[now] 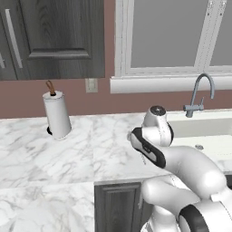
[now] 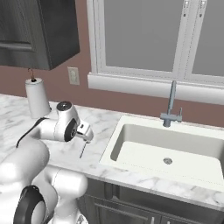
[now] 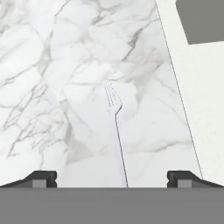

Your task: Organize the utensils by type. Pick up the wooden spoons from the counter and place them in the open cabinet. Then pick up the metallic utensils from the counter and place them in the open drawer.

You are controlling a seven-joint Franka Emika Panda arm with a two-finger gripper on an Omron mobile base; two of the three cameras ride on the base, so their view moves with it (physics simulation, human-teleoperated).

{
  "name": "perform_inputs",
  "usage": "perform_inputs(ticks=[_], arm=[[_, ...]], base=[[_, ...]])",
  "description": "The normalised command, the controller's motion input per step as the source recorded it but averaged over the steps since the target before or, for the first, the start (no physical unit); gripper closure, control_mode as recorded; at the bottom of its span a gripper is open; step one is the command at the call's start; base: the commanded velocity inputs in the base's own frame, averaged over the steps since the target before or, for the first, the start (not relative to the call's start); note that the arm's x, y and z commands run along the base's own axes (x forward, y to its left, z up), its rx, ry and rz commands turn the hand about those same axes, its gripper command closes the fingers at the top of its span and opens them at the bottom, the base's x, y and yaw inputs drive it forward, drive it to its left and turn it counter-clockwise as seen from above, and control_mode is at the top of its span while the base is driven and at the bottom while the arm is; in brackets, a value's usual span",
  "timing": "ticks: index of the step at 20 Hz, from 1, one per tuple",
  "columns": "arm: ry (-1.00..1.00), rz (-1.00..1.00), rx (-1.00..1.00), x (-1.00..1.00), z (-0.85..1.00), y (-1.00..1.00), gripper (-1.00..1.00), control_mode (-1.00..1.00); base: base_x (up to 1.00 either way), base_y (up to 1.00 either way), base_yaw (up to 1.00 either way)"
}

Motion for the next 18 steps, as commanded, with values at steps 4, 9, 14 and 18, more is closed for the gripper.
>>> perform_inputs(ticks=[4, 9, 14, 18], arm=[[0.00, 0.00, 0.00, 0.18, -0.39, 0.16, -1.00, -1.00], [0.06, 0.00, 0.00, 0.17, -0.38, 0.06, -1.00, -1.00], [0.06, 0.00, 0.00, 0.13, -0.27, -0.02, -1.00, -1.00], [0.04, 0.00, 0.00, 0.01, -0.23, -0.07, -1.00, -1.00]], base=[[0.00, 0.00, 0.00], [0.00, 0.00, 0.00], [0.00, 0.00, 0.00], [0.00, 0.00, 0.00]])
